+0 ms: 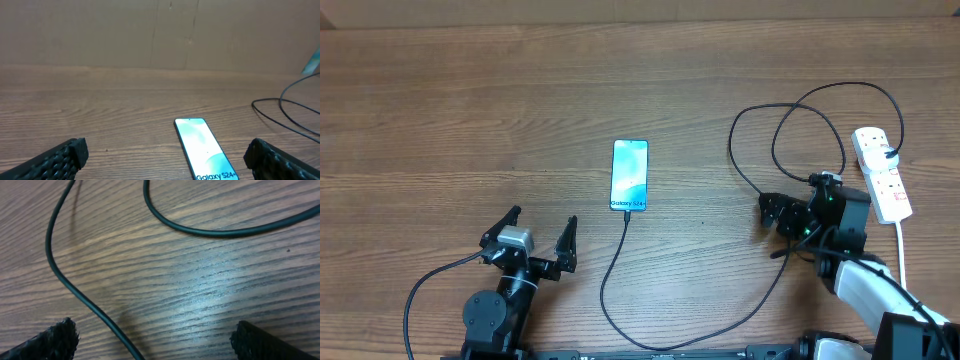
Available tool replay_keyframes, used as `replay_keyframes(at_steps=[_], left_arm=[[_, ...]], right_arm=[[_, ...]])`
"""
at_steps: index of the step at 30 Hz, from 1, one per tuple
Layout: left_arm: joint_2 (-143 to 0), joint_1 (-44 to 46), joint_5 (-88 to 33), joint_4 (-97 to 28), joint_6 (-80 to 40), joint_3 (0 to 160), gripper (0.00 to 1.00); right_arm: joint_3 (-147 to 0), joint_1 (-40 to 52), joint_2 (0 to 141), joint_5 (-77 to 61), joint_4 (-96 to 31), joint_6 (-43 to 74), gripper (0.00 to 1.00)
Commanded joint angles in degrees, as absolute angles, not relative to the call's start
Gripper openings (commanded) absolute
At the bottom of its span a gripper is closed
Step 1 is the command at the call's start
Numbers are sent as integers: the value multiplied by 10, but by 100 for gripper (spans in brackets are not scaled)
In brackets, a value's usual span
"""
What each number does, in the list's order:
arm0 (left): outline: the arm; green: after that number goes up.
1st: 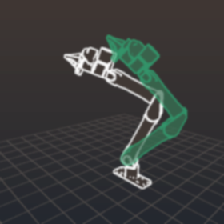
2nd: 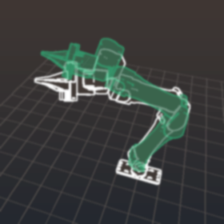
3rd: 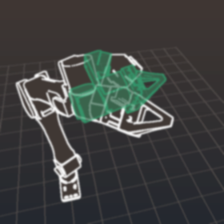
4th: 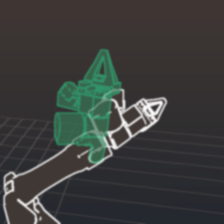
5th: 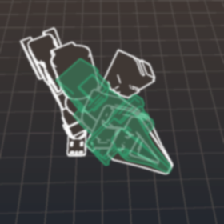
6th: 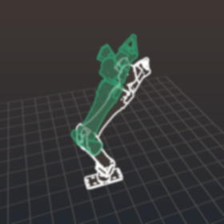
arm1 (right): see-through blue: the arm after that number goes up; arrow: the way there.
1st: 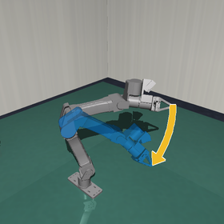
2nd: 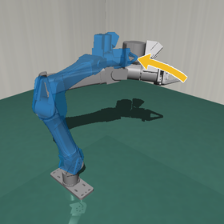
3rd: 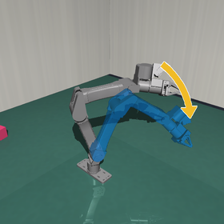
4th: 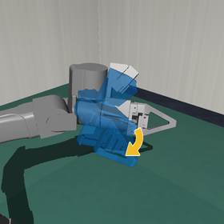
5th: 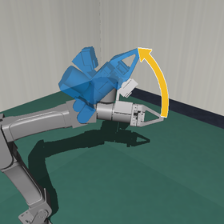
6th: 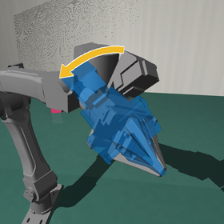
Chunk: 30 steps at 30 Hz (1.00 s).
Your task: Plug charger to phone and switch on socket
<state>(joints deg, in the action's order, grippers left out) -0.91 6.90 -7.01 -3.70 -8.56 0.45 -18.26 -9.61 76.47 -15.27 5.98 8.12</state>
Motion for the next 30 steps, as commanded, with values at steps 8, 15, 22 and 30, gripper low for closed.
replay_keyframes(at_steps=[8, 15, 22, 30], left_arm=[[-3, 72, -69, -39, -73, 3, 100], [-3, 72, -69, -39, -73, 3, 100], [-3, 72, -69, -39, -73, 3, 100], [-3, 72, -69, -39, -73, 3, 100]], right_arm=[[-71, -93, 738, -192, 105, 90, 100], [-13, -74, 666, -198, 140, 89, 100], [-4, -48, 599, -189, 103, 73, 100], [-4, 9, 539, -154, 57, 57, 100]])
